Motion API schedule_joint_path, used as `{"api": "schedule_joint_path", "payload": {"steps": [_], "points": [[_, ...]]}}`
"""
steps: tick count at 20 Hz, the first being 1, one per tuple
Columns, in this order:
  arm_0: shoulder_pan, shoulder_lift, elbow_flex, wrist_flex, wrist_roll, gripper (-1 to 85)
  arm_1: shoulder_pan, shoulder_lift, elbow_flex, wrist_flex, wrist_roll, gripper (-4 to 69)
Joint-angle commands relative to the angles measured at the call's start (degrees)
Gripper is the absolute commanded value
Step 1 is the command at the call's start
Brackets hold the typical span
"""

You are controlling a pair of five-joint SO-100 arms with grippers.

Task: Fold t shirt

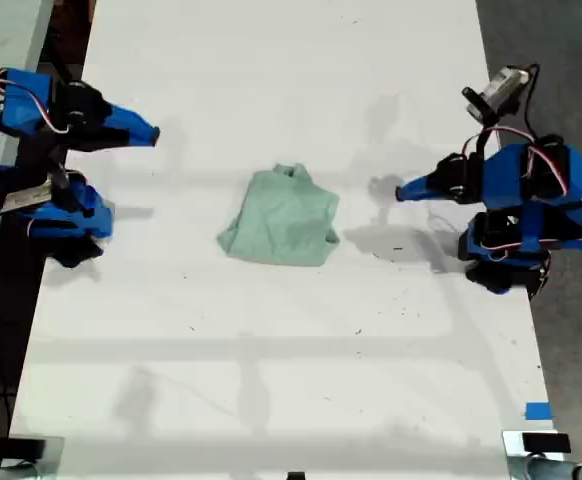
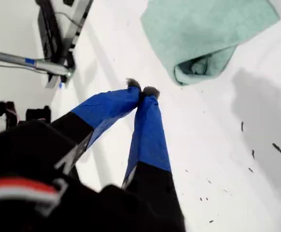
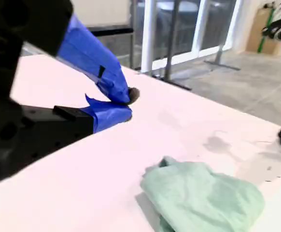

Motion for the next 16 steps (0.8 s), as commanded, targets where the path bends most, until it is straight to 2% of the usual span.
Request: {"api": "schedule_joint_path", "payload": {"steps": [1,4,6,7,9,11,12,14,15,16], "points": [[9.2,21.2,25.0,-9.0,-7.1,-0.2,-7.6,11.0,11.8,-4.7,3.3,1.8],[18.4,40.5,56.4,-22.9,-10.3,-0.2,-12.4,27.0,30.9,-7.0,5.0,1.8],[20.0,39.6,66.7,-26.8,-10.7,-0.2,-14.9,26.4,34.8,-2.6,6.2,1.8],[20.8,39.7,70.2,-27.2,-10.6,-0.2,-14.9,26.5,36.8,-1.1,5.3,1.8],[20.3,39.8,74.9,-21.3,-10.2,-0.1,-11.7,26.5,42.5,4.3,3.7,1.8],[23.4,39.7,76.9,-21.7,-9.3,-0.1,-8.8,26.6,48.5,1.4,0.3,1.9],[22.9,40.0,76.9,-21.6,-6.2,0.4,-9.2,26.5,49.4,0.4,0.4,1.9],[18.3,40.0,75.9,-21.4,5.2,6.4,-7.7,26.5,50.9,0.0,-1.1,4.3],[17.9,40.0,75.8,-21.6,8.1,9.3,-8.3,26.5,51.0,0.0,-1.5,4.5],[17.3,40.0,75.8,-21.6,8.1,9.7,-8.2,26.5,51.3,-0.4,-3.6,3.9]]}}
